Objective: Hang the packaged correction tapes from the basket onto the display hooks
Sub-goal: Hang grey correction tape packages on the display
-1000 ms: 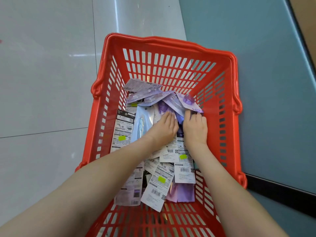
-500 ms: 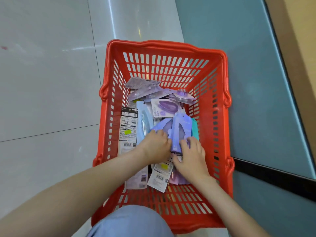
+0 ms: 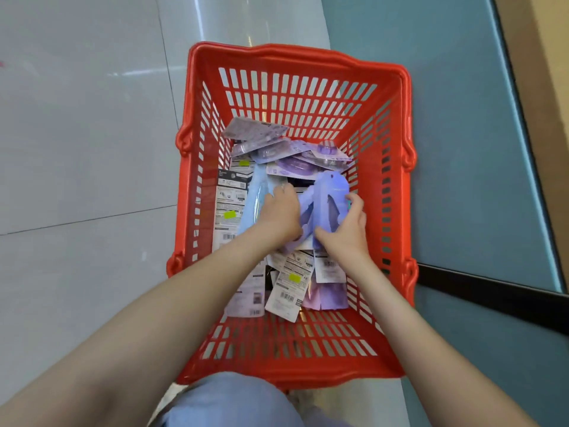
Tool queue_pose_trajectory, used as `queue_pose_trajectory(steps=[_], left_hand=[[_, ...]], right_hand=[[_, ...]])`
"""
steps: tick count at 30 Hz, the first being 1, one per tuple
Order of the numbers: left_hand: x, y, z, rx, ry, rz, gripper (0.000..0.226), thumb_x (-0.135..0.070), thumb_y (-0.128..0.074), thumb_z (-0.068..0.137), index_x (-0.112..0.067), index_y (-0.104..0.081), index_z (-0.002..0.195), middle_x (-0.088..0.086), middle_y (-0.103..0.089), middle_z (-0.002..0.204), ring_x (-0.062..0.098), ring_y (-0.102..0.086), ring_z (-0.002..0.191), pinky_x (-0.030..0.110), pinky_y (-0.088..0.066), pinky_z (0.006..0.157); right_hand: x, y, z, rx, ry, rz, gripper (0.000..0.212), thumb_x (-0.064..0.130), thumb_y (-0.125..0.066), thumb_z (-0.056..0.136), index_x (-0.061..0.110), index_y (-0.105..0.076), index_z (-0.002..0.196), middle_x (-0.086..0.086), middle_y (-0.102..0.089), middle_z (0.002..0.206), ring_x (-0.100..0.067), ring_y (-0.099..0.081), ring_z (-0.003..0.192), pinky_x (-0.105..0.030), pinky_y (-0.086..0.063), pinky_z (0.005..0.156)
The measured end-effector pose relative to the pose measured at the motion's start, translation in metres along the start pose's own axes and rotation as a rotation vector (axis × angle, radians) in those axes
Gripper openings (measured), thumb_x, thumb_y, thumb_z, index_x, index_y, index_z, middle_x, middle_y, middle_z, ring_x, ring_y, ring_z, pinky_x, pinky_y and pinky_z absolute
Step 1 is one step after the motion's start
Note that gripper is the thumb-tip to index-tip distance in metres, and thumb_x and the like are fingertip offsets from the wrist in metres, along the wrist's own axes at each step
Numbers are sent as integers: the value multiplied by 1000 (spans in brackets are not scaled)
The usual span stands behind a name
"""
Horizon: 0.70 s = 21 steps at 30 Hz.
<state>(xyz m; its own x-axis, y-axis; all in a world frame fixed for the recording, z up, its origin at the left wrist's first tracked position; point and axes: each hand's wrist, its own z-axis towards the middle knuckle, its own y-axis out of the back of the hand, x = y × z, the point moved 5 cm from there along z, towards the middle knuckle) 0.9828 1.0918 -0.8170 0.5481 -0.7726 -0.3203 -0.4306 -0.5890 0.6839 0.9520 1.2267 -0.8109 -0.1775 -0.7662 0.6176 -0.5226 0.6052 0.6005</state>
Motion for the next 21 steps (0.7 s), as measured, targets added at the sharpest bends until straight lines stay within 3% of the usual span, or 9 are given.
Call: queue_pose_trajectory(steps=[2, 4, 6, 9, 11, 14, 18, 21], left_hand=[[6, 13, -16, 86, 78, -262, 39, -11, -71, 74, -3, -56, 109, 18, -55, 112, 32, -55, 106, 35, -45, 77], [9, 27, -43, 168, 160, -654, 21, -6, -70, 74, -2, -65, 94, 18, -63, 89, 27, -60, 74, 34, -46, 59], [7, 51, -78, 236, 209, -963, 16, -2, -68, 78, 0, -68, 94, 23, -67, 87, 25, -57, 67, 32, -42, 59], [-6, 98, -134, 271, 162, -1180, 11, 0, -63, 87, -8, -67, 93, 11, -71, 83, 23, -66, 71, 30, -50, 66], [-23, 138, -179, 276, 113, -1255, 16, -2, -59, 91, -11, -63, 104, 6, -71, 89, 19, -68, 79, 33, -55, 74], [-53, 196, -243, 277, 22, -1279, 29, -7, -55, 95, -11, -53, 124, 6, -70, 99, 20, -68, 87, 35, -55, 82], [-103, 276, -335, 309, -93, -1277, 28, -10, -51, 97, -16, -48, 124, 0, -68, 103, 13, -69, 85, 30, -57, 74], [-139, 337, -406, 328, -195, -1204, 25, -11, -50, 98, -19, -47, 121, -6, -67, 101, 6, -69, 81, 24, -55, 67]], right_hand=[[17, 16, -17, -61, -16, 97, 82, 5, -70, 74, 15, -26, 142, -8, -31, 138, -14, -35, 113, -13, -27, 86], [39, 34, -34, -58, -7, 189, 85, 6, -70, 74, 19, -25, 145, -7, -31, 143, -17, -35, 126, -18, -30, 98], [69, 56, -59, -14, 1, 206, 85, 8, -70, 77, 23, -25, 147, -3, -31, 144, -11, -34, 127, -22, -30, 102], [118, 88, -99, 61, 37, 148, 86, 11, -68, 82, 26, -21, 152, 6, -32, 144, 2, -30, 121, -6, -23, 91], [156, 118, -134, 100, 64, 135, 88, 12, -69, 83, 29, -18, 152, 10, -32, 138, 3, -29, 121, 1, -23, 84], [215, 170, -189, 114, 84, 107, 93, 17, -73, 81, 36, -16, 151, 5, -33, 127, -2, -38, 114, -3, -29, 80], [292, 251, -267, 53, 132, 101, 95, 21, -74, 81, 37, -13, 151, 1, -31, 120, 9, -32, 97, 5, -25, 72], [339, 311, -330, 23, 160, 153, 95, 22, -75, 81, 34, -14, 151, 2, -30, 129, 19, -25, 100, 6, -24, 76]])
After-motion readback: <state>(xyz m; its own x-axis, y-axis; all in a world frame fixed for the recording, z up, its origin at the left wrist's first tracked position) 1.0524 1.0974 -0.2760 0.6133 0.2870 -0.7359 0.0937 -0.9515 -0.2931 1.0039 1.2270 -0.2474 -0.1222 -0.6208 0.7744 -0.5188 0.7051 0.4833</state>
